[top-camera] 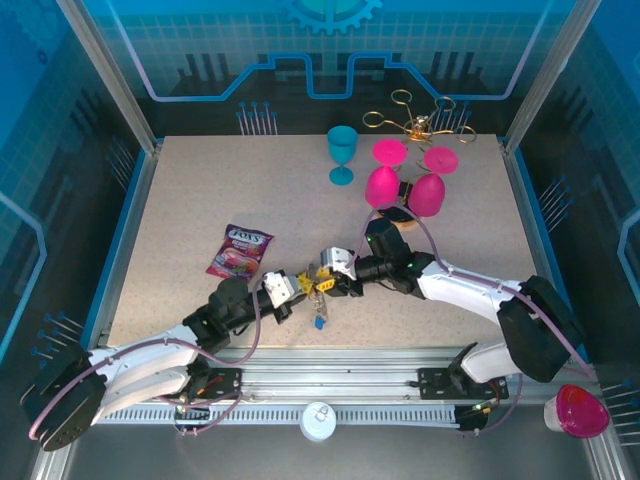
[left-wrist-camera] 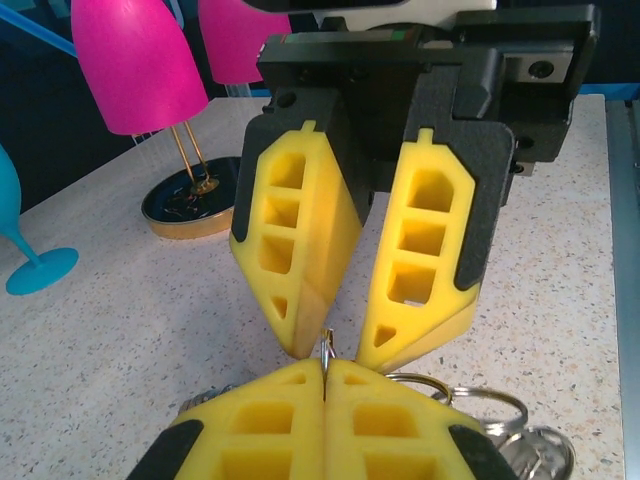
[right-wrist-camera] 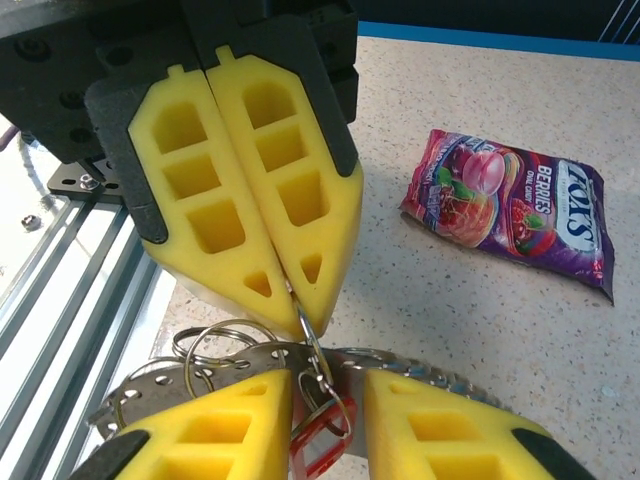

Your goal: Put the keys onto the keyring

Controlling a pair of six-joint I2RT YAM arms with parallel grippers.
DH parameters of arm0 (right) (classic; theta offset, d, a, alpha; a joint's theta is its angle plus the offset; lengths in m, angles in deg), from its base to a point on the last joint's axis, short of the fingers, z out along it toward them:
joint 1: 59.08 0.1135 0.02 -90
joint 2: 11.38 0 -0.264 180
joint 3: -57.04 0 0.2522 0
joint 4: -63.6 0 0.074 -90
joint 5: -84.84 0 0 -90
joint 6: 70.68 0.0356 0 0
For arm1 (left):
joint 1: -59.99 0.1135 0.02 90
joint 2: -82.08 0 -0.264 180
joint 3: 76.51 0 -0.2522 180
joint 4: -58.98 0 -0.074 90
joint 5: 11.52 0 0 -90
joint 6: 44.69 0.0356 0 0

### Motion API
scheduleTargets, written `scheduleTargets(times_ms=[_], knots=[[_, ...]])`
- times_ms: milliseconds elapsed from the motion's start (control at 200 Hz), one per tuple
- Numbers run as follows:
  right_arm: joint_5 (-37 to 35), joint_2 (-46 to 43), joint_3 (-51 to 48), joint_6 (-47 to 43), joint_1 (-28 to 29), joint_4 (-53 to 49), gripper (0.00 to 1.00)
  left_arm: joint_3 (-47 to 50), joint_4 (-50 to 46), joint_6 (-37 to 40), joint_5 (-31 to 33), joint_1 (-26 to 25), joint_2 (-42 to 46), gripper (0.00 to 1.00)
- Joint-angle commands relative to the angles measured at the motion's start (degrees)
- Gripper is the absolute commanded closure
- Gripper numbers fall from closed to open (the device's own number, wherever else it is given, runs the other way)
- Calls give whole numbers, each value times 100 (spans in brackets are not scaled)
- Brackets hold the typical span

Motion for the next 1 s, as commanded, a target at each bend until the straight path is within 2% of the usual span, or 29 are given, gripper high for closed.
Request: scheduleTargets(times_ms=[0,80,240,355,385,625,715,785,901,996], knots=[[232,118,199,-69,100,246,77,49,412,-110,-170,32,20,100],[283,140,189,-27,106,322,81,57,427,-115,-177,34,14,100],[354,124,190,19,101,327,100,61,410,-145,-134,51,27,100],[325,53,337,-78,107,-84,100,-231,-409,-38,33,49,92,100],[289,28,395,-138,120,-282,100,-340,-699,6,86,46,122,95],[-347,45,1193,-933,358,-2192,100,-1209,-2764,598,249,45,76,85],[-511,64,1420,-1073,430,-2524,100,-1486,-3340,849,207,48,-28,84],[-526,46,1536,-1123,471,-2631,100,-1664,-3682,1059,152,47,-123,86],[-435,-64,1596,-996,494,-2529,100,-1813,-3888,1233,27,62,-224,100],[-325,-222,1380,-656,417,-2094,99,-1772,-3716,1203,-85,120,-169,100]])
